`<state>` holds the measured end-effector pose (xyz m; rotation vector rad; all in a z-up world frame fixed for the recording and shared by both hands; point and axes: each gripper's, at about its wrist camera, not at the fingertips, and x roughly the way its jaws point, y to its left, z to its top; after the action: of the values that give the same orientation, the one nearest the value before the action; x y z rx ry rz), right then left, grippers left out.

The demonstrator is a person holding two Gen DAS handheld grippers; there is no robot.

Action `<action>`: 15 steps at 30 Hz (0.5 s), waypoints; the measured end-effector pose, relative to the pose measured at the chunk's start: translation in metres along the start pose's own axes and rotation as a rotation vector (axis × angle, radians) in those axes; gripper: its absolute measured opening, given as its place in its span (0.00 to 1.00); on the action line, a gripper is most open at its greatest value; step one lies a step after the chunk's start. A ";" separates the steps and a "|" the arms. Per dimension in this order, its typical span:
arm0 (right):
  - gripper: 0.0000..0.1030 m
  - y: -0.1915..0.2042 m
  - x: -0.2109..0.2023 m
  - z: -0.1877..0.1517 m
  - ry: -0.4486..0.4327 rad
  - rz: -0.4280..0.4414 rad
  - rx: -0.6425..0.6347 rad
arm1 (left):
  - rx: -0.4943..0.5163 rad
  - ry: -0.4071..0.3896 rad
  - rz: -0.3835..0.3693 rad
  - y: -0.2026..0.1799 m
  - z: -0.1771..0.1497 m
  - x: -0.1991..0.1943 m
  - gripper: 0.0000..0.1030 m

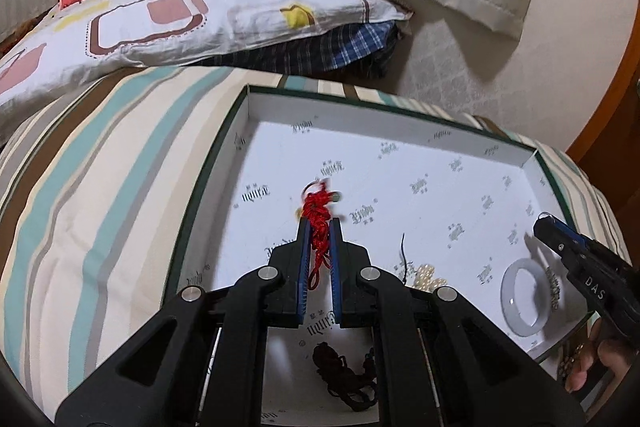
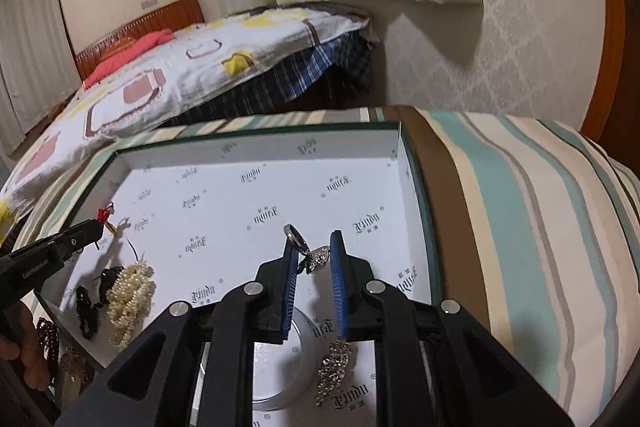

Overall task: Organize jewelry
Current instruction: 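Carry the tassel and ring over the box and open both tools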

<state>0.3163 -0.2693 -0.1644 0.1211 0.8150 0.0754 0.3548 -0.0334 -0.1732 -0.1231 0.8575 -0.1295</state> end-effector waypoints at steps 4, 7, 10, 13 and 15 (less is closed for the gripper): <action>0.17 0.001 0.003 -0.002 0.028 0.001 0.000 | -0.006 0.026 -0.001 0.001 -0.002 0.004 0.10; 0.19 0.003 0.003 -0.002 0.031 0.002 -0.003 | -0.003 0.030 0.005 0.001 -0.003 0.006 0.10; 0.29 0.007 0.003 -0.002 0.031 0.015 -0.017 | 0.002 0.037 0.008 0.001 -0.004 0.008 0.13; 0.37 0.011 0.001 -0.003 0.022 0.020 -0.023 | 0.012 0.030 0.016 0.000 -0.005 0.007 0.25; 0.41 0.011 -0.001 -0.002 0.007 0.022 -0.018 | 0.015 0.024 0.016 0.000 -0.005 0.006 0.30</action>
<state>0.3136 -0.2586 -0.1634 0.1122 0.8204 0.1038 0.3543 -0.0345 -0.1808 -0.1009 0.8817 -0.1223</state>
